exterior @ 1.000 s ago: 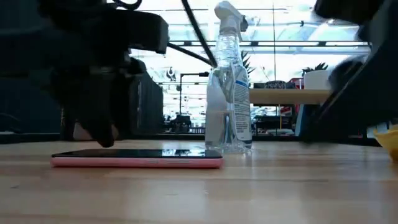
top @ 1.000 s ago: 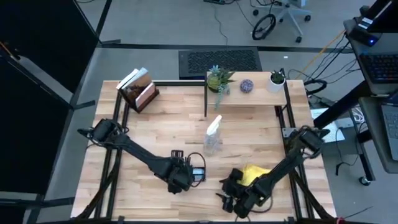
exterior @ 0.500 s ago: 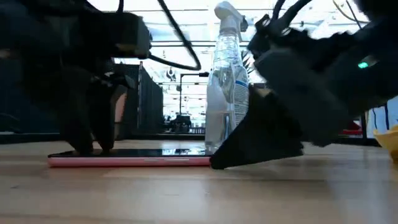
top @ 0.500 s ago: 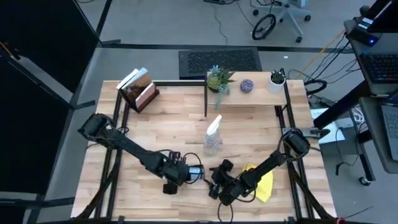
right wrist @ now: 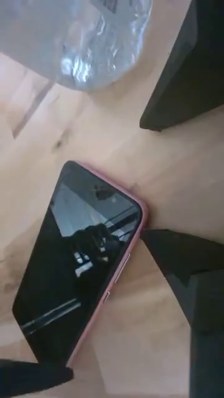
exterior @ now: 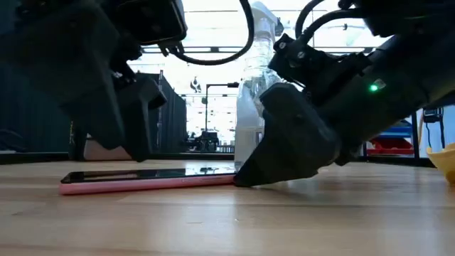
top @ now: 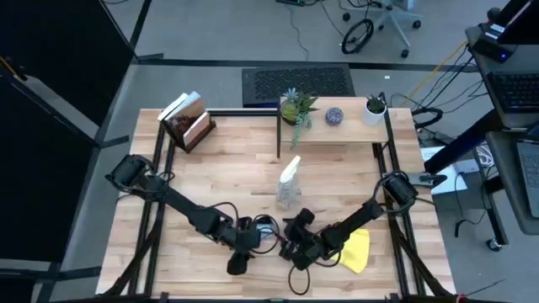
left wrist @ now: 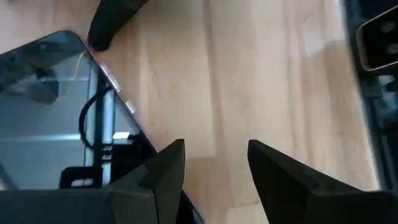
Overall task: Apply microfiber cloth
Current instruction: Wipe the front of the cellphone using the microfiber cloth
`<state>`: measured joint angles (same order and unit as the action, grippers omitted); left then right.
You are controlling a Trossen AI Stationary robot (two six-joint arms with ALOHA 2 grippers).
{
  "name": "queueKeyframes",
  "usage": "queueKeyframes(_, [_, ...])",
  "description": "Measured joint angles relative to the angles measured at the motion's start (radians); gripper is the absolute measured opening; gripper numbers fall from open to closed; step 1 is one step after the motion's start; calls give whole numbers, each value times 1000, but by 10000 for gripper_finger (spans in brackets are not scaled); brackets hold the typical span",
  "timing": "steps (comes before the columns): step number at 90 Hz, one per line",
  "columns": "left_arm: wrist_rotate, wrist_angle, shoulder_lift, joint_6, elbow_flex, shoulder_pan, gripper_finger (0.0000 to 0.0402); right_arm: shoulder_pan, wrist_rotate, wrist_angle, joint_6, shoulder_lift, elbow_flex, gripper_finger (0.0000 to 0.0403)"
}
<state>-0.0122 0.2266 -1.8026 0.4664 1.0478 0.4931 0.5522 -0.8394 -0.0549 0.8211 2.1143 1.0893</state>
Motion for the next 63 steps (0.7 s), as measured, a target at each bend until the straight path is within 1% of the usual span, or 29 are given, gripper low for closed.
queueKeyframes(4, [12,91,11,0,34,0,164,0,1,3,-2,-3,0,258])
queueKeyframes(8, [49,195,28,0,73,1,164,0,3,5,-3,-3,0,258])
queueKeyframes(14, [144,367,54,21,120,4,164,8,-1,5,0,-3,0,258])
queueKeyframes(19, [240,481,73,27,133,9,164,10,-2,4,2,-3,0,258])
queueKeyframes(25, [334,569,81,26,125,11,164,11,1,4,15,-3,-1,258])
queueKeyframes(31, [376,614,83,20,99,10,164,12,1,3,27,-3,-1,258])
queueKeyframes(38, [368,588,79,18,48,4,164,13,1,1,28,-3,-1,258])
queueKeyframes(51, [240,410,68,25,-70,-2,164,13,3,0,28,-3,-1,258])
queueKeyframes(58, [192,279,68,45,-110,1,163,13,4,0,29,-3,-1,258])
queueKeyframes(63, [183,236,69,52,-127,6,163,10,4,0,28,-3,-1,258])
